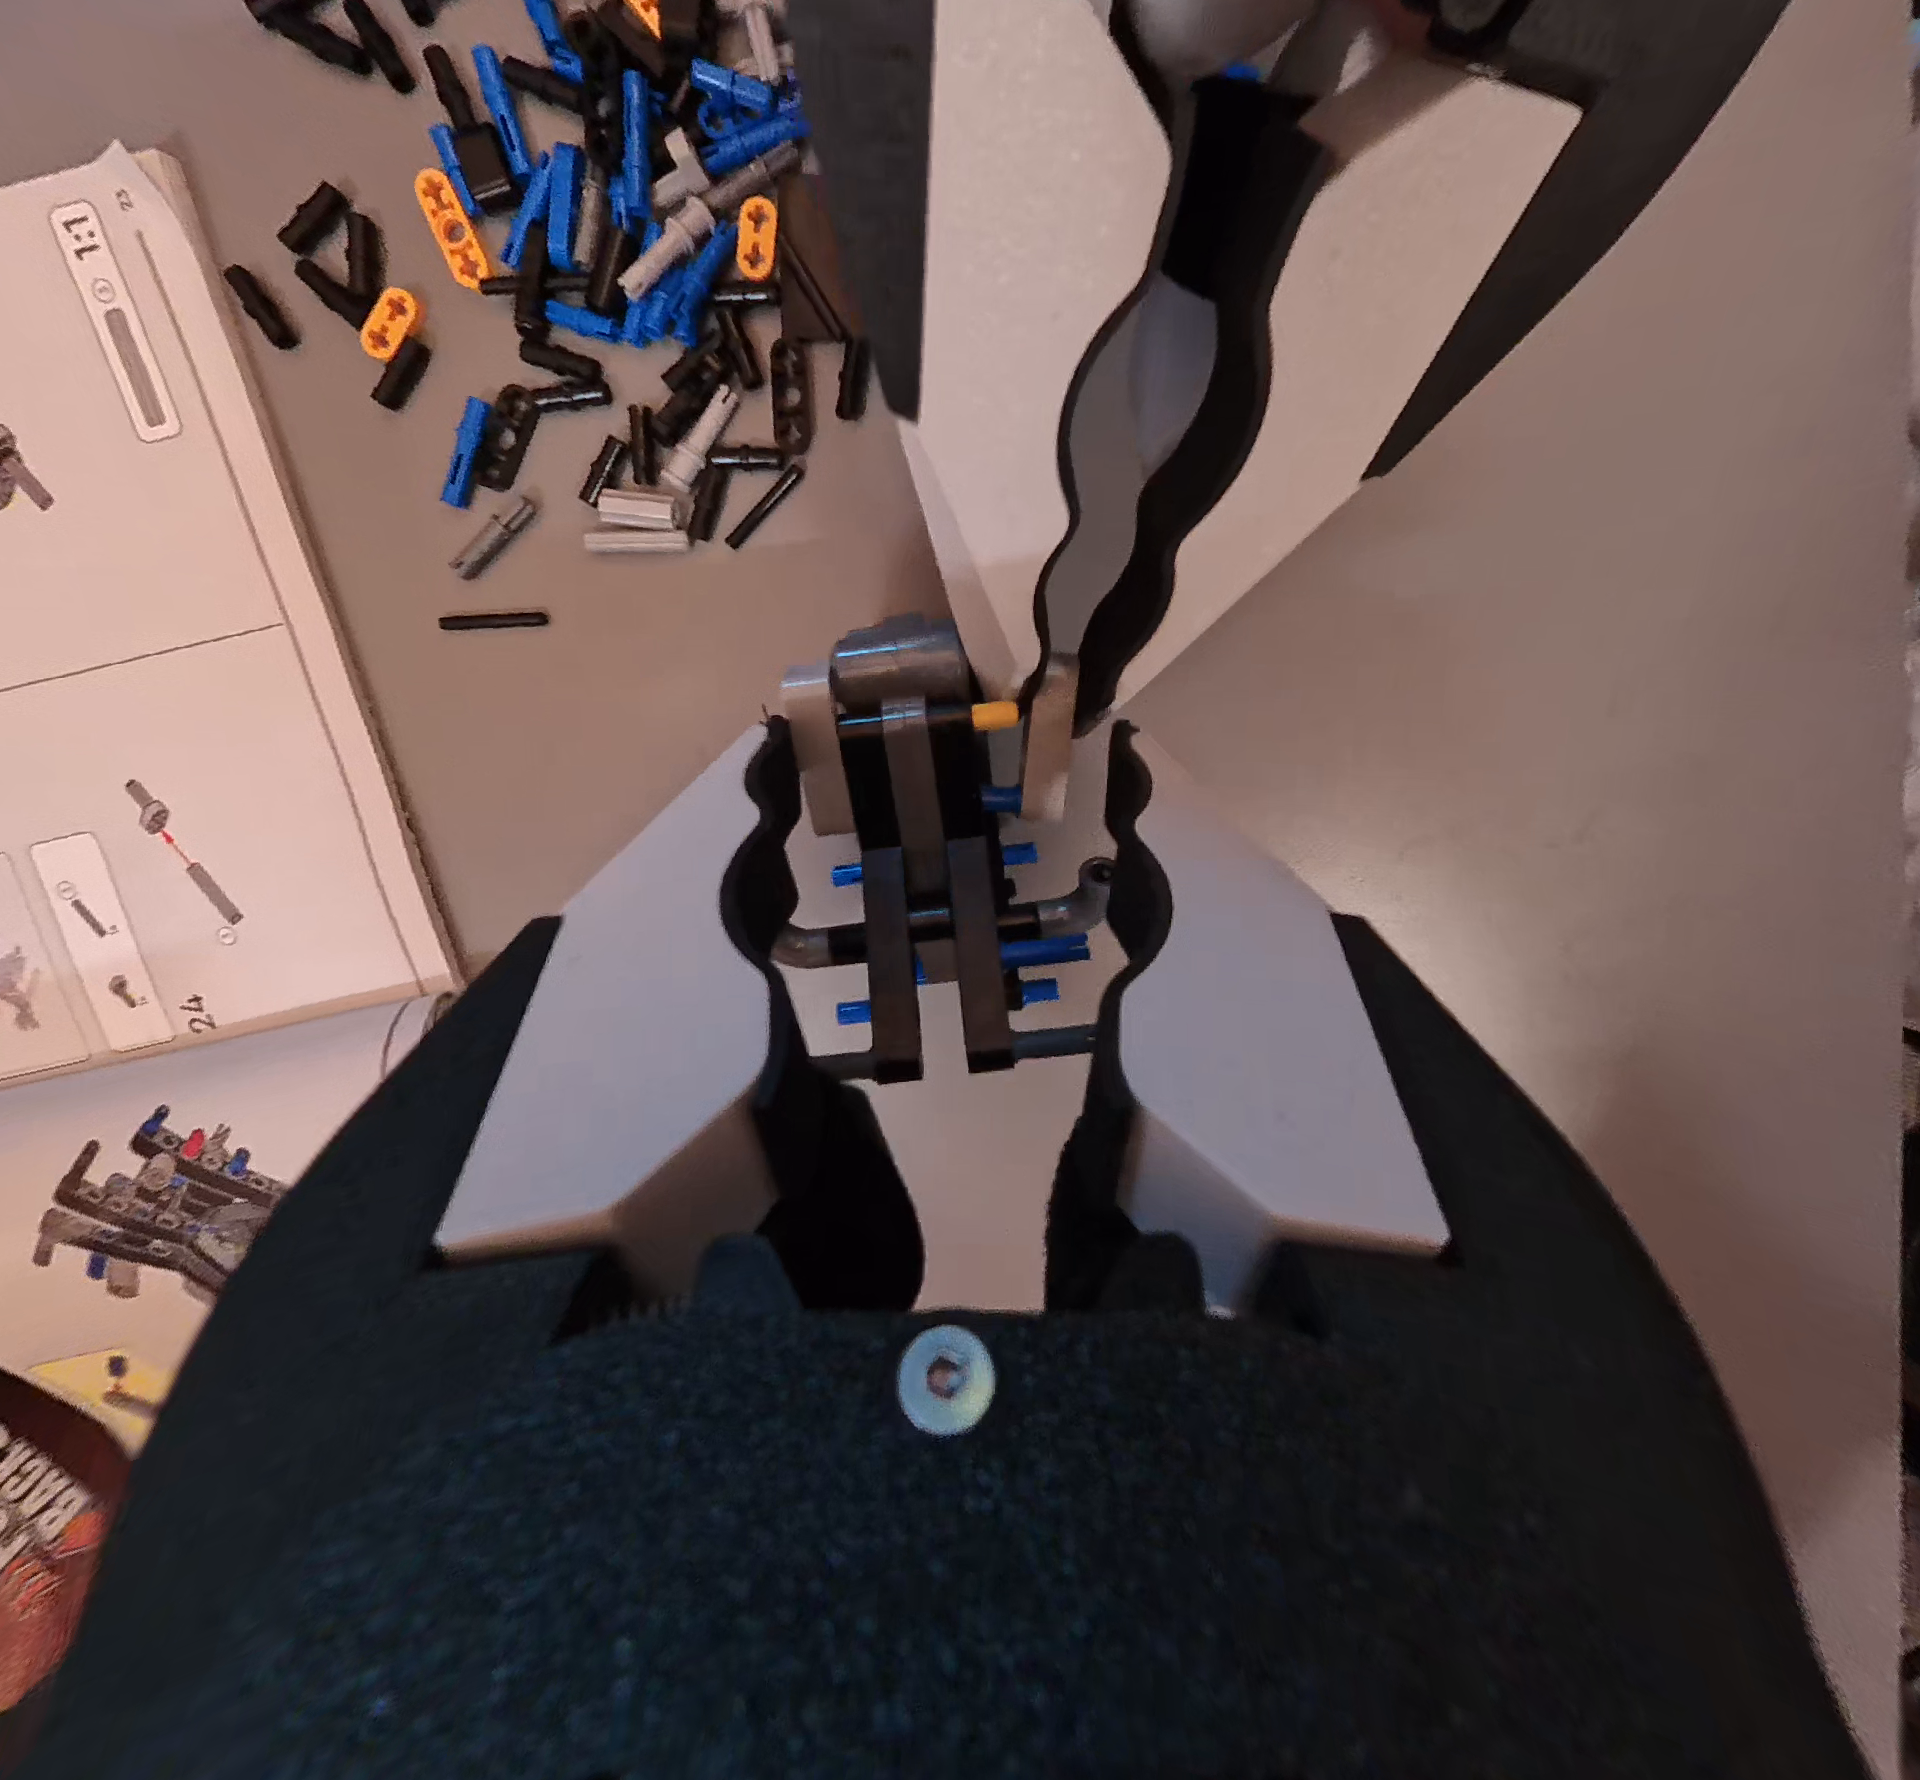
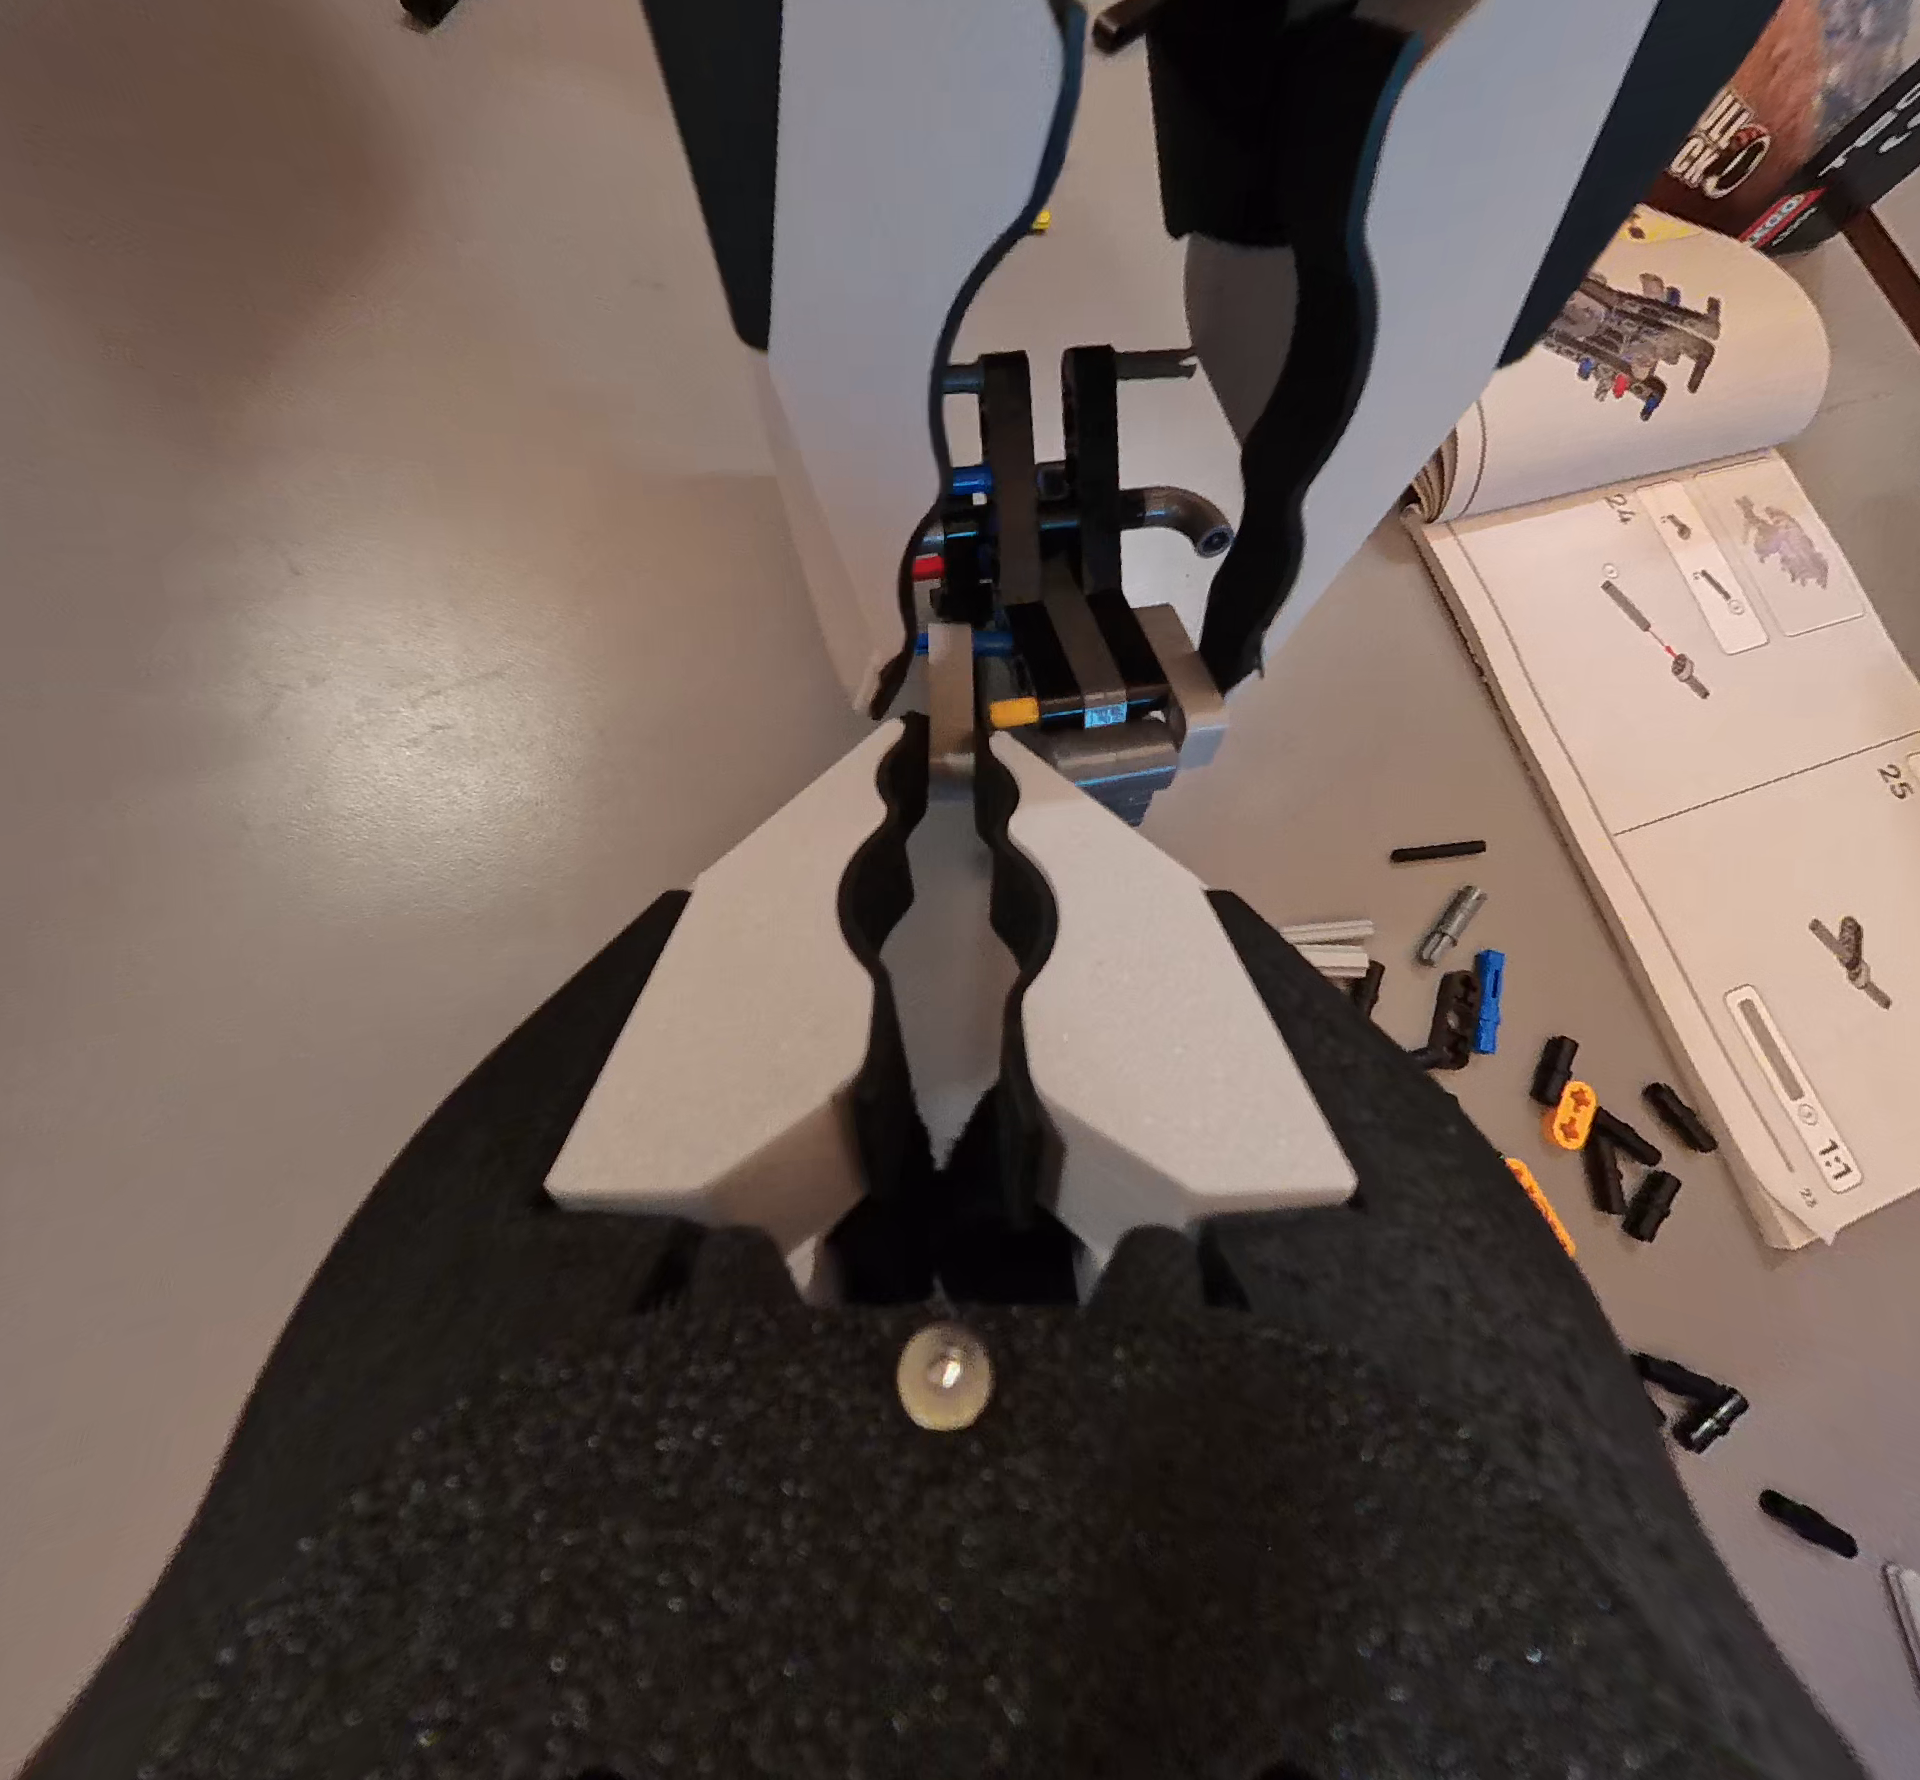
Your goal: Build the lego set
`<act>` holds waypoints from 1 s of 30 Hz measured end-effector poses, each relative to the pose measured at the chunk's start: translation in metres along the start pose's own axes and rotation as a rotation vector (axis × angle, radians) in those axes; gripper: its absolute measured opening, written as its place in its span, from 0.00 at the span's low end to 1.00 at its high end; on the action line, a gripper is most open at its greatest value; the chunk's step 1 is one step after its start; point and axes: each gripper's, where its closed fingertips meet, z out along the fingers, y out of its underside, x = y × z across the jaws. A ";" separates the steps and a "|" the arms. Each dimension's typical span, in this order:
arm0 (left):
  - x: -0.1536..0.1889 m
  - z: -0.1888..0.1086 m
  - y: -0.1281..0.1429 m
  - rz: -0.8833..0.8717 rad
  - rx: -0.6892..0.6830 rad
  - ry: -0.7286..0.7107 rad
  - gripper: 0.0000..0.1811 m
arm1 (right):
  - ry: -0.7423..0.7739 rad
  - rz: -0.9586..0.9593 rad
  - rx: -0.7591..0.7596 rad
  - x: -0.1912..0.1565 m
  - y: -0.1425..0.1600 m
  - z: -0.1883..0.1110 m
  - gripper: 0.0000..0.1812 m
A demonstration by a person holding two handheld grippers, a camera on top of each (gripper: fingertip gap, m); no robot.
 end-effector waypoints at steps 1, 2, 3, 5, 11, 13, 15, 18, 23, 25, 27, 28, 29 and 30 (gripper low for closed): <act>0.000 -0.001 0.000 -0.006 0.005 0.006 0.32 | -0.001 0.000 0.000 0.000 0.000 0.000 0.04; 0.000 -0.001 0.000 -0.010 0.012 0.009 0.31 | -0.003 0.000 0.002 0.000 0.000 0.000 0.04; 0.000 -0.002 0.000 -0.015 0.016 0.010 0.31 | -0.002 -0.002 0.001 0.000 0.000 0.000 0.04; -0.002 -0.002 0.001 -0.027 0.020 0.006 0.29 | 0.001 -0.014 -0.001 0.001 0.000 0.000 0.04; -0.003 -0.001 0.000 -0.015 0.010 0.013 0.27 | 0.018 -0.049 -0.020 0.001 0.001 -0.001 0.04; -0.003 0.000 0.000 -0.008 0.002 0.010 0.27 | 0.030 -0.057 -0.030 0.001 0.002 -0.001 0.04; -0.003 0.001 0.002 0.014 -0.010 0.002 0.27 | 0.050 -0.087 -0.033 0.002 0.001 -0.002 0.04; -0.004 0.003 0.004 0.022 -0.033 -0.008 0.27 | 0.077 -0.111 -0.050 0.003 0.002 -0.002 0.04; -0.006 0.004 0.002 0.022 -0.027 -0.025 0.27 | 0.084 -0.122 -0.060 0.005 0.003 -0.004 0.04; -0.007 0.004 0.001 0.015 -0.014 -0.029 0.27 | 0.086 -0.124 -0.062 0.007 0.003 -0.005 0.04; -0.009 0.004 0.001 0.009 0.000 -0.031 0.27 | 0.089 -0.132 -0.062 0.007 0.003 -0.005 0.04; -0.009 0.004 0.000 0.005 0.005 -0.031 0.27 | 0.097 -0.144 -0.063 0.008 0.003 -0.006 0.04; -0.009 0.004 0.000 0.003 0.010 -0.031 0.27 | 0.105 -0.159 -0.062 0.008 0.003 -0.006 0.05; -0.010 0.004 0.000 0.006 0.013 -0.032 0.27 | 0.113 -0.170 -0.059 0.009 0.003 -0.007 0.05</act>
